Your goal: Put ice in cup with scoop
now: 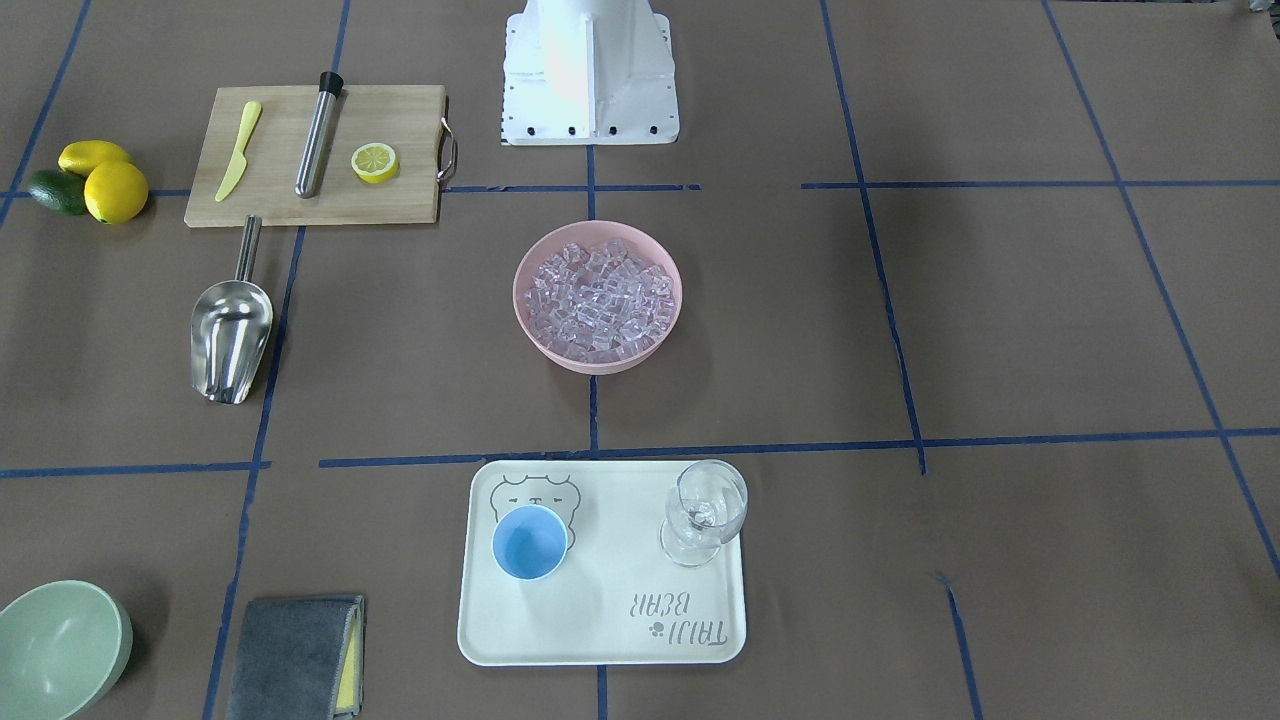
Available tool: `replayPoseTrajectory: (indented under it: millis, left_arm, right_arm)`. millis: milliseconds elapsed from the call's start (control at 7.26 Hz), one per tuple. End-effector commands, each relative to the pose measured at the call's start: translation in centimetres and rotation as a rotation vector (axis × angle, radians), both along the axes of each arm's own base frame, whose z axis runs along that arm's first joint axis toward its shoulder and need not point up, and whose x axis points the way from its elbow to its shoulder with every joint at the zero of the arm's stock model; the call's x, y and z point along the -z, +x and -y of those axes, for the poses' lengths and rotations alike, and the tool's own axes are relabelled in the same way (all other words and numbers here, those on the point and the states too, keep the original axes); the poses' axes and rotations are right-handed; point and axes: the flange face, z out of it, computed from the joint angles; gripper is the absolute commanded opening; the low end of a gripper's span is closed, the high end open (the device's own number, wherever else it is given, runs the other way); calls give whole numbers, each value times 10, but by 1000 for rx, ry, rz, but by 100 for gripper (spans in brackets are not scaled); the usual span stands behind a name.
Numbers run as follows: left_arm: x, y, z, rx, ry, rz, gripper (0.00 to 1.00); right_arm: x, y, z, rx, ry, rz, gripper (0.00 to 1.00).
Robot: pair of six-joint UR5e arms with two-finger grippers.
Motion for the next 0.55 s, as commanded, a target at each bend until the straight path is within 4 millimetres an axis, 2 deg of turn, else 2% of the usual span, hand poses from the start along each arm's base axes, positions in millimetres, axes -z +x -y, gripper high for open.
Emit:
replayPoseTrajectory:
  millis: [0, 138, 413]
  left_arm:
    - [34, 2, 35, 1, 68, 2, 100]
    - [54, 3, 50, 5, 101, -1, 100]
    - [76, 6, 64, -3, 173, -5, 100]
  right_arm:
    - [1, 0, -1, 0, 3, 0, 100]
    - [2, 0, 0, 6, 13, 0, 100]
    - [6, 0, 1, 1, 25, 2, 100]
